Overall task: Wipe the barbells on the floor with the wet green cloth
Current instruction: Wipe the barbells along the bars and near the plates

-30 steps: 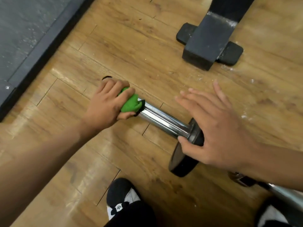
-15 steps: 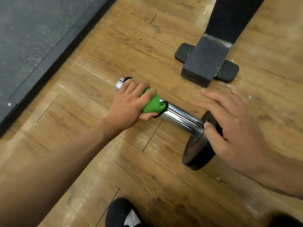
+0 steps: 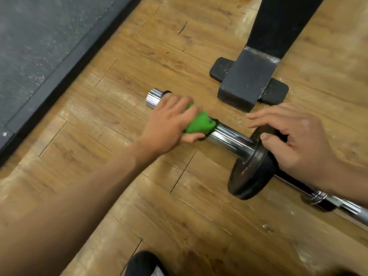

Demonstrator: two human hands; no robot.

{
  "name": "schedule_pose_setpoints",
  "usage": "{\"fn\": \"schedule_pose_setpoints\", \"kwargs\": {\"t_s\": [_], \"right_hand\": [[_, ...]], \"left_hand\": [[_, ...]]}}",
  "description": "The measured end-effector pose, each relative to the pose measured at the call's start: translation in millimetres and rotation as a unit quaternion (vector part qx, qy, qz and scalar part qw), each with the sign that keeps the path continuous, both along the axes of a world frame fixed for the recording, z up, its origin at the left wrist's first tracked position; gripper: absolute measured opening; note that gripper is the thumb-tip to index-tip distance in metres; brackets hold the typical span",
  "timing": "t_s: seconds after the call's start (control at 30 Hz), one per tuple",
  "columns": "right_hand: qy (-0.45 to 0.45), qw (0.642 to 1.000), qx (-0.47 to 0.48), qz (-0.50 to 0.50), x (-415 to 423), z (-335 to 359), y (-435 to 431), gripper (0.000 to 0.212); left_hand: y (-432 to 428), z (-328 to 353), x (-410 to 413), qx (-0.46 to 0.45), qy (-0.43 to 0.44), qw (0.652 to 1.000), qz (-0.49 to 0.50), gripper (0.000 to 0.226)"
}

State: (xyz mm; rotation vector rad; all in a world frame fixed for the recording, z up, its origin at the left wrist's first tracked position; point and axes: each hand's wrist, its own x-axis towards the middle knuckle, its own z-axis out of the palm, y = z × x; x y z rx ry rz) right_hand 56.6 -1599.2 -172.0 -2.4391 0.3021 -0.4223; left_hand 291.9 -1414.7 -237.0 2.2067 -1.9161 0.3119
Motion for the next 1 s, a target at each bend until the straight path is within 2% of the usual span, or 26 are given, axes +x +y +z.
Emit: {"fn": "schedule_pose_setpoints", "kwargs": {"t_s": [0.07,0.2,0.3,0.4,0.5,0.6,0.67,0.73,0.83,0.9,0.97,1.0], "right_hand": [[-0.01,1.0,0.023,-0.009,3.0,-1.5,-5.7,0.037],[-0.035,0.996,0.068,-0.04,5.4,-6.8,-8.4,0.035],[-0.043,0.996,0.063,-0.046,4.0,-9.0,-3.0,0.034],[-0.055,0.998,-0.007,-0.033,0.2,-5.7,12.7,0.033],[-0.05,0.994,-0.102,-0.005,-10.7,-2.3,42.2,0.036],[-0.039,0.985,-0.158,0.055,-25.9,-0.9,67.0,0.042],[-0.03,0.983,-0.161,0.08,-30.3,0.0,67.9,0.05],[-0.01,0.985,-0.15,0.082,-29.4,1.2,64.6,0.06],[0.006,0.983,-0.147,0.109,-28.6,1.7,75.0,0.072],[0.004,0.98,-0.15,0.132,-33.1,1.0,86.2,0.079],[-0.003,0.98,-0.142,0.142,-38.8,1.4,95.0,0.085],[-0.004,0.981,-0.137,0.141,-42.3,1.6,98.5,0.087]], "left_hand": [[1.4,4.9,22.1,0.008,0.018,0.999,0.041,0.079],[-11.3,10.5,15.8,0.025,0.044,0.993,0.104,0.063],[-23.6,15.5,-19.5,0.059,0.057,0.994,0.074,0.059],[-34.6,16.3,-66.1,0.063,0.041,0.996,0.055,0.057],[-26.1,9.5,-101.9,0.024,0.078,0.996,0.047,0.066],[-3.9,6.4,-99.0,-0.004,0.104,0.994,-0.022,0.07],[6.3,11.8,-91.9,0.033,0.099,0.994,-0.024,0.058],[11.9,23.8,-88.7,0.083,0.085,0.992,0.032,0.05],[11.3,38.7,-86.2,0.204,0.064,0.975,0.066,0.067],[7.0,44.2,-82.4,0.293,0.069,0.952,0.055,0.064],[15.8,45.2,-83.1,0.304,0.095,0.948,0.026,0.046],[27.1,43.1,-84.9,0.262,0.102,0.96,-0.004,0.039]]}}
